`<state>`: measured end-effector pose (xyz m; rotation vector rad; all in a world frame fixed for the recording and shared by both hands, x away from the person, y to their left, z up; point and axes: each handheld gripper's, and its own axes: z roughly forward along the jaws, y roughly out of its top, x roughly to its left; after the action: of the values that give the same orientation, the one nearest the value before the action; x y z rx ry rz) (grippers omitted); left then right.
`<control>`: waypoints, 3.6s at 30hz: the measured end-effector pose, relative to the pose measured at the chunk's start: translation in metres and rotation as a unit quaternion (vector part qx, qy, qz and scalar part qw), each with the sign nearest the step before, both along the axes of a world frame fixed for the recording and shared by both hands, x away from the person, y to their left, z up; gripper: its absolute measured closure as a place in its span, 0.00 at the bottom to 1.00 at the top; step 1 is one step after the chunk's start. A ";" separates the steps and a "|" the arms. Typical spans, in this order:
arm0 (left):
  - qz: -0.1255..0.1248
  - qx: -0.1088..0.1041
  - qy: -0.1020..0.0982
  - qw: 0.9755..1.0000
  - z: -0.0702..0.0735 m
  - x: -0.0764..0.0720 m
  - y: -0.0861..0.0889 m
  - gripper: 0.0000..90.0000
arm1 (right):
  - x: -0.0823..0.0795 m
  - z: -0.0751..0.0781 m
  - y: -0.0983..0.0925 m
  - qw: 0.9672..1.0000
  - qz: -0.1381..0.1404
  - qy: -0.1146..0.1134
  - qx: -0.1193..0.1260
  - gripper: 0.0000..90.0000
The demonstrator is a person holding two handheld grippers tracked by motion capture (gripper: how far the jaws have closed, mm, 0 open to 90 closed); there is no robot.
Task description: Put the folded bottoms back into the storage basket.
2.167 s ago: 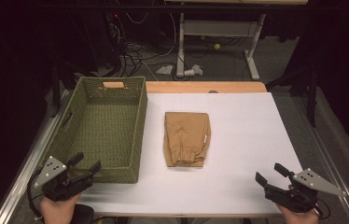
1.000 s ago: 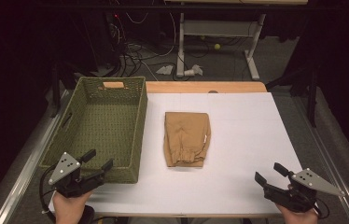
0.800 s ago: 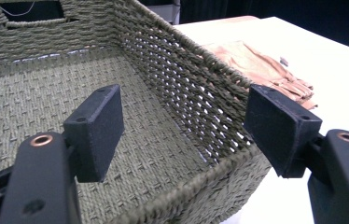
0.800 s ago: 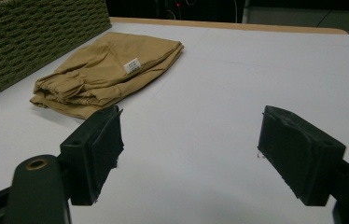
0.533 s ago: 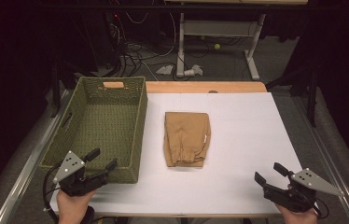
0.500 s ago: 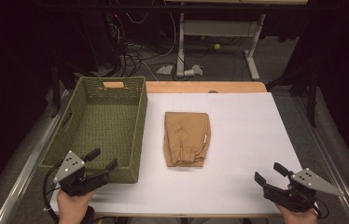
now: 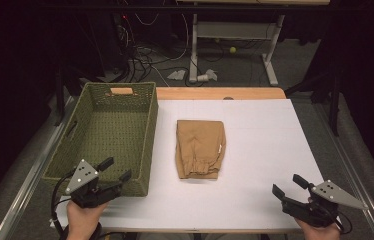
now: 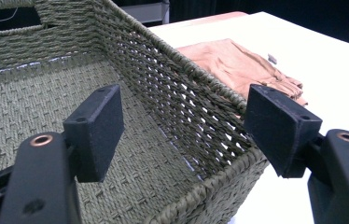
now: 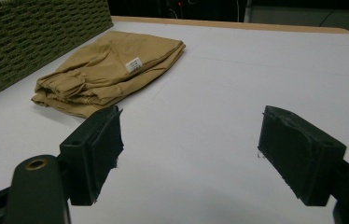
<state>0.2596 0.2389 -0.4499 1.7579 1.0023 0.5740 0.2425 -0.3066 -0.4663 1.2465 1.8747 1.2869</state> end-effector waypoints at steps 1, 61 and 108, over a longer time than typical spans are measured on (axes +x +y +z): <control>0.000 0.000 0.000 1.000 0.000 0.000 0.000 0.30 | 0.000 0.000 0.000 1.000 0.000 0.000 0.000 0.25; -0.090 -0.002 -0.006 0.996 0.020 0.020 -0.063 0.29 | 0.000 0.000 0.000 1.000 0.000 0.000 -0.001 0.25; -0.139 0.007 0.018 0.990 0.019 0.041 -0.116 0.27 | 0.001 0.000 0.000 1.000 0.004 0.003 -0.001 0.24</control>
<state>0.3003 0.1228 -0.4313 1.8854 0.7596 0.3737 0.2434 -0.3063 -0.4667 1.2448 1.8869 1.2870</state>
